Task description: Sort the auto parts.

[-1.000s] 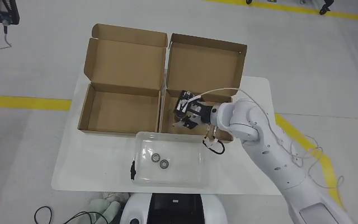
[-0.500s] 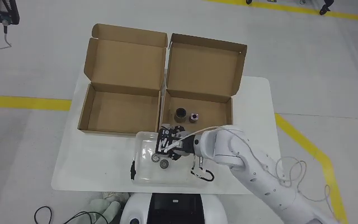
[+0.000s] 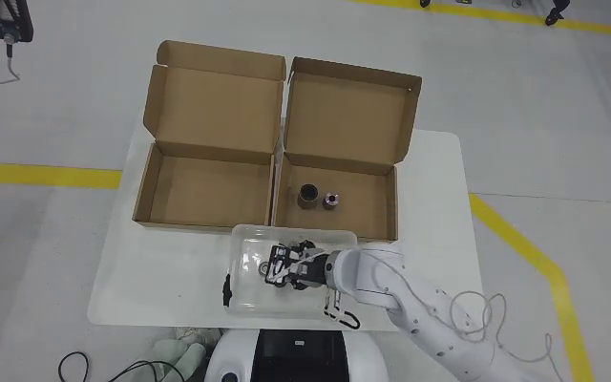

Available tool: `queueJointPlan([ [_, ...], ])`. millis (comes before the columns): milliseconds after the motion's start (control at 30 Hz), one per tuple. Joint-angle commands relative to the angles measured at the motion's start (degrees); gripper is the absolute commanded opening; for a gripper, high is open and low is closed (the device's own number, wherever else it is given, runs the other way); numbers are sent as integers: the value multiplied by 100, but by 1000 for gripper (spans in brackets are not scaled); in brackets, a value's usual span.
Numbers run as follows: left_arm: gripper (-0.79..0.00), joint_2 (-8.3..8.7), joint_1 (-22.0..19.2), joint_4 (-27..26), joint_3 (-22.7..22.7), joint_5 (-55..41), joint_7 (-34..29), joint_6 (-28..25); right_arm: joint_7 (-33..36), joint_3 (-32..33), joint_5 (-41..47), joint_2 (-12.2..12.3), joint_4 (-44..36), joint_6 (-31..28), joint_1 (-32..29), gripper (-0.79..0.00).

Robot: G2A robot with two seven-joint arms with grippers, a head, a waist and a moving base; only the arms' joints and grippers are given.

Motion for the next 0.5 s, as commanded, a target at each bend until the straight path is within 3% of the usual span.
queueJointPlan([
  [0, 0, 0, 0, 0, 0, 0, 0, 0, 108, -85, -3, -20, 71, 36, 4, -292],
  [467, 0, 0, 0, 0, 0, 0, 0, 0, 610, -671, 123, -262, 624, 210, 367, -305],
])
